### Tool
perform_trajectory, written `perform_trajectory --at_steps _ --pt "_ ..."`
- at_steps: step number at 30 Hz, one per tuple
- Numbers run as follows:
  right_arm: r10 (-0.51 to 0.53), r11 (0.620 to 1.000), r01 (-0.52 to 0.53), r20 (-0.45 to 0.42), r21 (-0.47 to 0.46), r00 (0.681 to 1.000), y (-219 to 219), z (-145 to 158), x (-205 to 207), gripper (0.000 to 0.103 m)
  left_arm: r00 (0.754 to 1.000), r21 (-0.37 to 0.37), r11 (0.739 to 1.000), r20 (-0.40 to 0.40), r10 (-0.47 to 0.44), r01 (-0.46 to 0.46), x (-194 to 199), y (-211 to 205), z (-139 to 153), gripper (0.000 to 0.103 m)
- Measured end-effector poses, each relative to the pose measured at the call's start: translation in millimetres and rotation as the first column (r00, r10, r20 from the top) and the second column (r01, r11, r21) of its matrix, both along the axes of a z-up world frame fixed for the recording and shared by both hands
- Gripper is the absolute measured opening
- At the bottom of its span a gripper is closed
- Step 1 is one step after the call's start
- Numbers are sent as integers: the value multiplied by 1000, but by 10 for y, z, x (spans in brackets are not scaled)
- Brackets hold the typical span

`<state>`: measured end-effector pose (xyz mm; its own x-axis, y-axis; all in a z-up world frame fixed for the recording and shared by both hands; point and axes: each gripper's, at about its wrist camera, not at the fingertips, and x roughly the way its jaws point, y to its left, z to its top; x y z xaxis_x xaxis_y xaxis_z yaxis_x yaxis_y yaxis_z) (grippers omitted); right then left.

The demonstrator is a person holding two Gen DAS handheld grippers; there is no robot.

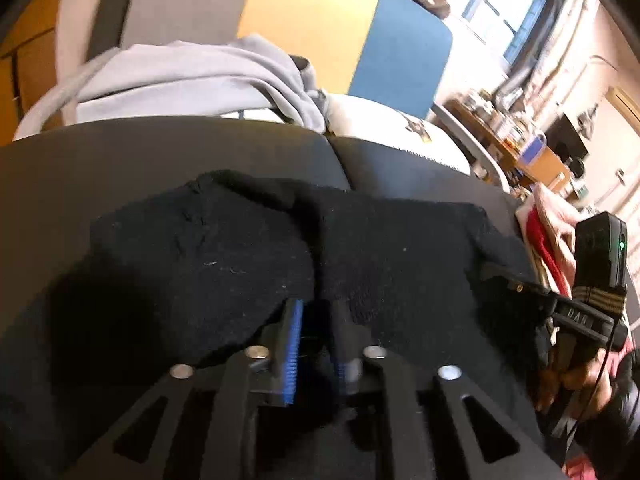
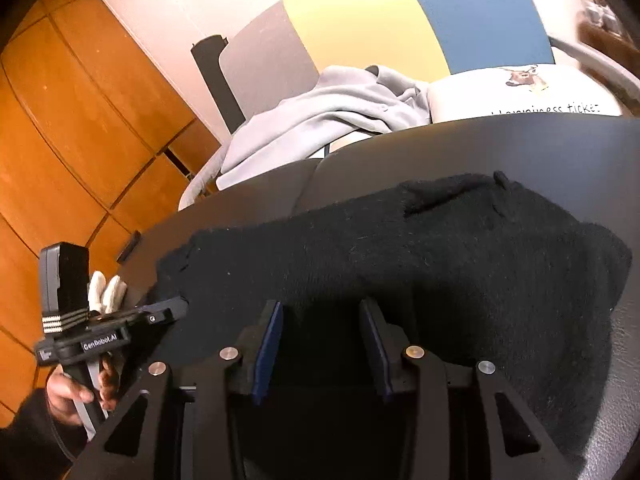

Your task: Fold clothes

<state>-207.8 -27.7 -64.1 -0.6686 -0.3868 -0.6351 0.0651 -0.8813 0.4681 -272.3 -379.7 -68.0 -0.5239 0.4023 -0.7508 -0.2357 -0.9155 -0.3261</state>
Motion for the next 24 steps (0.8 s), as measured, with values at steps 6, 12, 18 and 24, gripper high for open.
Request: perform_trajectory --at_steps 6,12,18,24 --pt "-34 987 36 -13 154 999 -393 225 179 62 990 197 971 -18 140 -134 483 -370 251 28" --pt "50 964 -45 -15 263 999 -789 177 659 87 950 314 898 47 308 -307 1236 -1203 257 32" --pt "59 928 -71 45 366 997 -966 -107 837 103 832 369 760 72 551 -535 2127 -2355 338 38" --pt "53 915 -72 60 397 997 -969 -150 818 103 583 426 490 116 804 -761 2977 -3636 489 43"
